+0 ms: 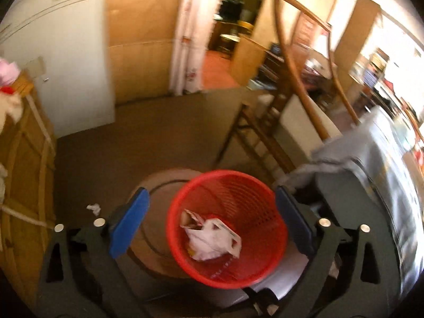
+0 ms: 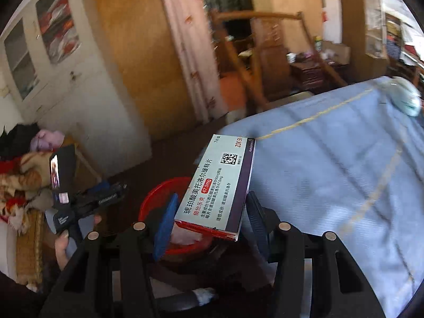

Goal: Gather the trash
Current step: 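Carry both items over the red wastebasket and open the left tool to drop the tissue, then open the right tool to drop the medicine box into the wastebasket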

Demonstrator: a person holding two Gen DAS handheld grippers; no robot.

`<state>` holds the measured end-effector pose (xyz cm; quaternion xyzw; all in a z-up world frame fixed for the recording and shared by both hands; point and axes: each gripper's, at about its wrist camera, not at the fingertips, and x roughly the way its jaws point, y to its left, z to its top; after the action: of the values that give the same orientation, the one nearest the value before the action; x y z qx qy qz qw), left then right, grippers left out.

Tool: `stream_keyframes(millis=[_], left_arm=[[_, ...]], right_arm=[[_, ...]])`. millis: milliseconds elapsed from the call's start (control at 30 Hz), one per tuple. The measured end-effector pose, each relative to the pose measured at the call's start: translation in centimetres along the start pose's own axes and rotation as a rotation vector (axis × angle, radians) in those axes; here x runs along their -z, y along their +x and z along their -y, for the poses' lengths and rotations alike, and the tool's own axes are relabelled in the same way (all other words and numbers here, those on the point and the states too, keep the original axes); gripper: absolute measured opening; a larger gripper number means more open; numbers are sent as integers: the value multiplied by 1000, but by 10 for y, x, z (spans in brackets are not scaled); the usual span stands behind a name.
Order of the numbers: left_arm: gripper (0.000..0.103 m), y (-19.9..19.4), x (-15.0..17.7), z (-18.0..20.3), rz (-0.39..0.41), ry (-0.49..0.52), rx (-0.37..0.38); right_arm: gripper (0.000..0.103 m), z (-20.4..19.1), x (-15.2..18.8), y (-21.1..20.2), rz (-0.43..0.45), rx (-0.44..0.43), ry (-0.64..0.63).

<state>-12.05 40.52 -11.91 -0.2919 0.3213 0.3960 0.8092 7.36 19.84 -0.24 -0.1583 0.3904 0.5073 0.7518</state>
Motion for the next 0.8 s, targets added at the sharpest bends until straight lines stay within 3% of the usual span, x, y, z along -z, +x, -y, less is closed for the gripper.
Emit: stream_keyframes(millis=[233, 333, 600, 800], left_arm=[[94, 15, -2, -33, -23, -71, -58], [94, 20, -6, -36, -35, -87, -53], [94, 28, -3, -26, -48, -45, -87], [94, 18, 1, -4, -38, 14, -60]], right_arm=[[53, -44, -8, 60, -119, -73, -84], [61, -55, -15, 77, -134, -89, -94], [64, -32, -22, 72, -102, -56, -47], [66, -15, -12, 52, -64, -35, 0]])
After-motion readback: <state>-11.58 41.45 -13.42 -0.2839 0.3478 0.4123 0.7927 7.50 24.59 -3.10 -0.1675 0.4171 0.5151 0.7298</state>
